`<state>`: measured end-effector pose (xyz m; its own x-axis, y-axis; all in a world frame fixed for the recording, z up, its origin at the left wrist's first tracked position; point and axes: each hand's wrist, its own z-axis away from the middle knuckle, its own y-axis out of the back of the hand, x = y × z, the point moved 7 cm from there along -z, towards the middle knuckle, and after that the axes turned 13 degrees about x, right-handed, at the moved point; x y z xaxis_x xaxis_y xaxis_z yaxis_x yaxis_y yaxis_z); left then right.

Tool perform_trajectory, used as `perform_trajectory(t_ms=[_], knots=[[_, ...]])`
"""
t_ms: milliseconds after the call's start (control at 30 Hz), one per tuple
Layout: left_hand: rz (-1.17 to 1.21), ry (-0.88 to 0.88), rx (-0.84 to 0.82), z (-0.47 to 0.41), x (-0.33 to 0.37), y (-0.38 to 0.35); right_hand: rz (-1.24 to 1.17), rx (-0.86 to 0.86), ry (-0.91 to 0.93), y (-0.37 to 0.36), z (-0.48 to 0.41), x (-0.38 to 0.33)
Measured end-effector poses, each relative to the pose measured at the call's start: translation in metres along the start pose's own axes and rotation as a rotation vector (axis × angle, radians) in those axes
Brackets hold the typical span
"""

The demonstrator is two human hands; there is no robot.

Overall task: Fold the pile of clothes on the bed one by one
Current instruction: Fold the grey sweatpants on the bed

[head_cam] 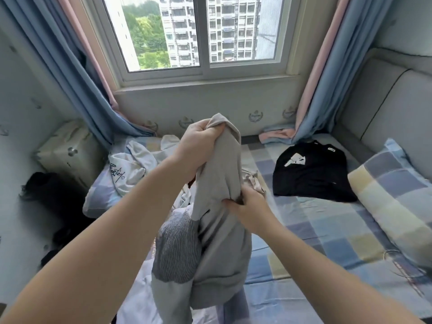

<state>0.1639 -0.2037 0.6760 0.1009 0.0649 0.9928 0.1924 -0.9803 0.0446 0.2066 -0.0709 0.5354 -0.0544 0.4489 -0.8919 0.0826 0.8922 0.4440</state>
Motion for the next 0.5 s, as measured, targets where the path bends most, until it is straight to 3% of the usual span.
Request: perform_trajectory(t_ms=[233, 333, 400, 500], knots=[[-0.413, -0.202, 0.383, -0.033, -0.023, 0.077, -0.177, -0.073, -0.09, 0.046, -0.011, -0.003], [-0.434, -0.244, 0.409, -0.015, -0.039, 0.078, -0.295, -0.069, -0.153, 0.06, -0.018, -0.014], [-0.473, -0.369, 0.333, 0.011, -0.045, 0.058, -0.388, -0.041, -0.235, 0.067, -0.022, -0.018], [-0.43, -0.197, -0.117, 0.05, -0.081, 0.008, -0.463, -0.01, -0.292, 0.075, -0.027, -0.029]])
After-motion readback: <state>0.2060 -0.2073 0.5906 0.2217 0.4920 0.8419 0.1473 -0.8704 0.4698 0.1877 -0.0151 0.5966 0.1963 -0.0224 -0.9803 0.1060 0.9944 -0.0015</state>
